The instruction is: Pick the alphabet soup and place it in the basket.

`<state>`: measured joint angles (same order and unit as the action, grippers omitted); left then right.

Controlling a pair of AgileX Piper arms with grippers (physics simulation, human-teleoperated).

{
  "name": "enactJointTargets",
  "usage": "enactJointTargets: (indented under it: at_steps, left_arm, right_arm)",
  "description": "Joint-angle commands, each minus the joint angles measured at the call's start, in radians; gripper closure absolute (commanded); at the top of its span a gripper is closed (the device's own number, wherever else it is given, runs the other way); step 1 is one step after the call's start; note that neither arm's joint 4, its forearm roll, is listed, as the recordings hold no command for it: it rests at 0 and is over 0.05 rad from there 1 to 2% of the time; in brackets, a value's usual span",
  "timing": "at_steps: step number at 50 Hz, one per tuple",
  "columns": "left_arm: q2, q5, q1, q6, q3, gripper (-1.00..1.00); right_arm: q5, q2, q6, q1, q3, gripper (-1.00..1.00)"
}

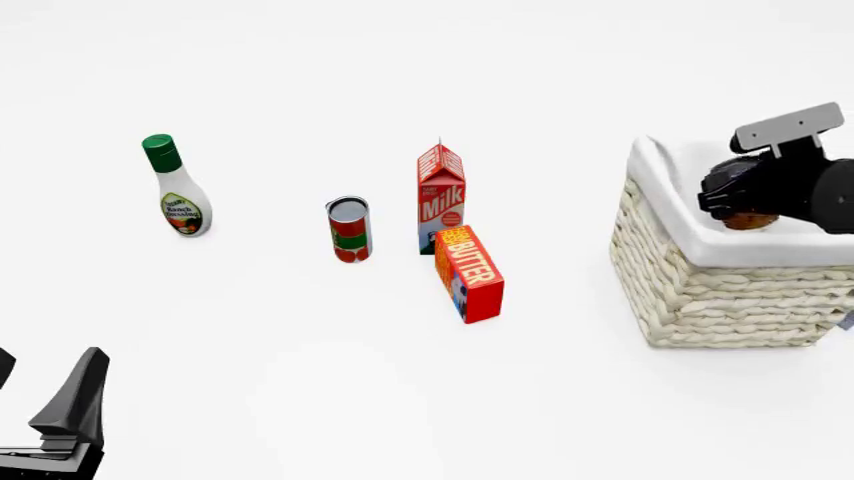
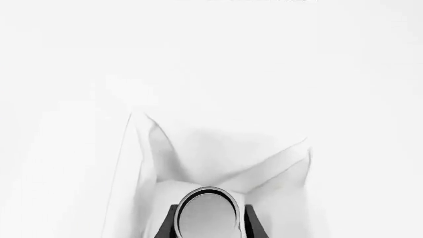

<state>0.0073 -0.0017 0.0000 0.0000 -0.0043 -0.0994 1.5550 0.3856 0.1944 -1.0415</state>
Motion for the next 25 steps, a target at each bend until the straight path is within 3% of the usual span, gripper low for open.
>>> enactJointTargets:
  at_steps: [1, 25]
  left_arm:
    - [0.000, 0.000, 0.000, 0.000, 0.000, -1.00]
    - [0.000, 0.000, 0.000, 0.000, 0.000, -1.00]
  right_arm:
    - [0.004, 0.004, -0.021, -0.003, -0.010, -1.00]
    - [-0.010, -0.023, -0.028, -0.013, -0.017, -1.00]
